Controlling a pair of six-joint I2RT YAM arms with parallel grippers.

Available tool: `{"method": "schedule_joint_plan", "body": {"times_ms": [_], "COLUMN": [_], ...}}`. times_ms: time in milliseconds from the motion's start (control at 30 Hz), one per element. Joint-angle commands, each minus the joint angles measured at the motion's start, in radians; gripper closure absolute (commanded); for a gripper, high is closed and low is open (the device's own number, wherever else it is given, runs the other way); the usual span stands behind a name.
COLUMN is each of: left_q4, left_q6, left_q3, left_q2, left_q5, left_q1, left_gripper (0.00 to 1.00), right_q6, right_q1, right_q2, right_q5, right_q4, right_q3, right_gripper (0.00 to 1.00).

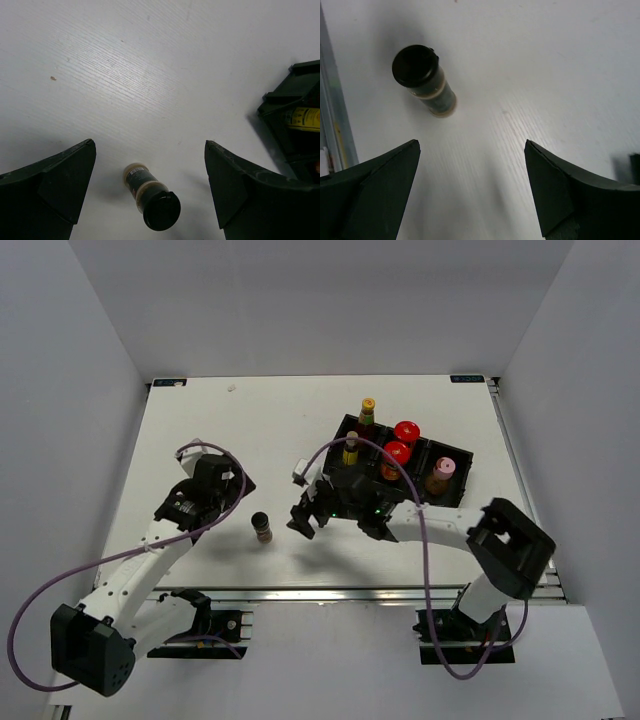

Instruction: Organize the condiment bottles

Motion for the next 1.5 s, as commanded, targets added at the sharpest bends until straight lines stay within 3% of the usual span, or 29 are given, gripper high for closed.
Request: {"method": "schedule_joint_plan", "body": {"times_ms": [0,233,467,533,567,633,667,767,933,1100,1333,1400,1467], "left_q4": [0.004,0.024,0.024,0.022,0.021,0.022,0.024,0.030,0.042,0.077,0.212,0.240,0.261], "left_q6": [-0.038,-0.035,-0.031,-0.031,-0.033,-0.031,-0.033,-0.028,-0.028,-0.024,0.021,0.027,0.034], "left_q3": [-0.003,-0.028,-0.031,-0.031,-0.031,-0.034,-0.034,-0.037,-0.041,-0.052,-0.064,-0.064,-0.064], "left_q2": [-0.050,-0.090,-0.079,-0.081,-0.081,-0.087,-0.088,-0.090,-0.088,-0.090,-0.053,-0.024,-0.003], "left_q5": [-0.091,-0.079,-0.077,-0.080,-0.080,-0.083,-0.082,-0.082,-0.079,-0.062,0.012,0.016,0.032], "left_q1": [0.007,0.007,0.007,0.006,0.007,0.007,0.007,0.007,0.007,0.007,0.007,0.009,0.009], "left_gripper": [0.02,0.02,0.02,0.02,0.02,0.02,0.02,0.02,0.02,0.02,0.02,0.02,0.02], "right_q6": [0.055,0.052,0.060,0.069,0.070,0.072,0.072,0.072,0.101,0.115,0.230,0.230,0.233], "right_q1": [0.033,0.090,0.113,0.115,0.116,0.119,0.121,0.121,0.121,0.090,-0.161,-0.219,-0.256], "right_q2": [0.097,0.293,0.361,0.372,0.372,0.364,0.360,0.331,0.220,0.041,-0.252,-0.359,-0.447], "right_q5": [-0.088,-0.082,-0.099,-0.099,-0.102,-0.102,-0.105,-0.101,-0.047,0.131,0.260,0.403,0.454], "right_q4": [0.205,0.231,0.247,0.245,0.247,0.253,0.251,0.248,0.293,0.271,0.131,0.030,-0.036], "right_q3": [0.067,0.208,0.270,0.283,0.282,0.268,0.265,0.234,0.141,0.021,-0.180,-0.216,-0.232], "right_gripper": [0.11,0.11,0.12,0.22,0.35,0.47,0.58,0.72,0.82,0.84,0.86,0.85,0.85]}}
